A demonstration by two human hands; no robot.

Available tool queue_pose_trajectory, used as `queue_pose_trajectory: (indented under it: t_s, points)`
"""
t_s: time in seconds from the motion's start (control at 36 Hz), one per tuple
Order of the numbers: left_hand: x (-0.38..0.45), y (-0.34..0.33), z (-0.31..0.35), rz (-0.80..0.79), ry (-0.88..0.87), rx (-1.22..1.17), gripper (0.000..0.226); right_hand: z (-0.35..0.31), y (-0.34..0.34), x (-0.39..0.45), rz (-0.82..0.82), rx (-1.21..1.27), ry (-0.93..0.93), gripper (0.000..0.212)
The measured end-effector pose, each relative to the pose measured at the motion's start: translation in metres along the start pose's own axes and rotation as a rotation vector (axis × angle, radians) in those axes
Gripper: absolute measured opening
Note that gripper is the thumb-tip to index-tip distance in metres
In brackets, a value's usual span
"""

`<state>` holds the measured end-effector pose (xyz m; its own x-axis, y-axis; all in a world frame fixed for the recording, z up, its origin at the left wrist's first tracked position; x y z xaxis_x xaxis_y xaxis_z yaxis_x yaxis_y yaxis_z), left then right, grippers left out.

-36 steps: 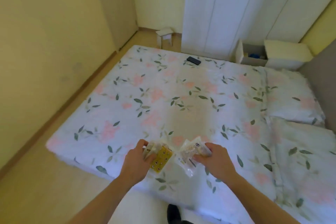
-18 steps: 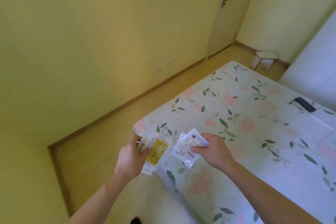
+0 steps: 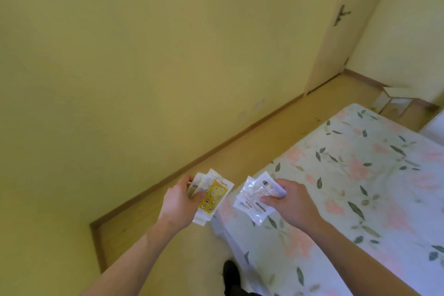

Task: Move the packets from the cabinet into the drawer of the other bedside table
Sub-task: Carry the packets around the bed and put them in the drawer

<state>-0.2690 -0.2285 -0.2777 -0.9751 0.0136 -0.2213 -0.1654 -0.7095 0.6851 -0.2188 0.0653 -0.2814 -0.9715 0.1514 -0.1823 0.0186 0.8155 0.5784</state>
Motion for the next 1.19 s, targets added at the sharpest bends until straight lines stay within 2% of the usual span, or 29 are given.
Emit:
queue_pose_trajectory:
  t_s: [0.11, 0.19, 0.33, 0.42, 0.5, 0.75, 0.92, 1.06, 1.19]
  points:
    - [0.056, 0.022, 0.009, 0.016, 0.018, 0.004, 0.017, -0.025, -0.004, 0.066, -0.014, 0.012, 0.016, 0.013]
    - [0.096, 0.043, 0.011, 0.042, 0.046, -0.033, 0.018, -0.048, -0.011, 0.115, -0.064, 0.023, 0.031, 0.027]
    - [0.154, 0.079, 0.015, 0.101, 0.036, -0.037, 0.017, -0.089, -0.027, 0.186, -0.128, -0.009, 0.061, 0.011]
    - [0.195, 0.096, 0.006, 0.099, 0.056, -0.061, 0.018, -0.111, -0.043, 0.226, -0.152, -0.047, 0.065, 0.013]
    - [0.239, 0.115, -0.002, 0.078, 0.068, -0.097, 0.017, -0.127, -0.059, 0.270, -0.135, -0.084, 0.084, 0.013]
    - [0.375, 0.160, -0.014, -0.003, -0.049, -0.074, 0.015, -0.158, -0.104, 0.367, -0.049, 0.001, 0.023, 0.019]
    - [0.453, 0.146, 0.018, -0.122, -0.161, 0.004, 0.015, -0.154, -0.093, 0.389, 0.087, 0.059, -0.076, 0.021]
    - [0.503, 0.109, 0.069, -0.234, -0.274, 0.005, 0.018, -0.136, -0.052, 0.401, 0.211, 0.087, -0.154, 0.014]
    - [0.550, 0.066, 0.126, -0.314, -0.364, 0.013, 0.018, -0.099, -0.009, 0.427, 0.316, 0.098, -0.253, 0.018]
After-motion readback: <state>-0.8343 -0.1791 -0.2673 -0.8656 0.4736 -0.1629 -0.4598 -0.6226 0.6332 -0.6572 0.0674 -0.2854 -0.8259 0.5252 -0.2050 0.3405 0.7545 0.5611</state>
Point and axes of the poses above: each hand's wrist, its own x-axis towards the middle knuckle, its own y-axis out of the back of the hand, z = x × y, the point moved 5 cm from there along x, towards the middle knuckle, and after that the axes turned 3 degrees about y, right-handed, at the moved point
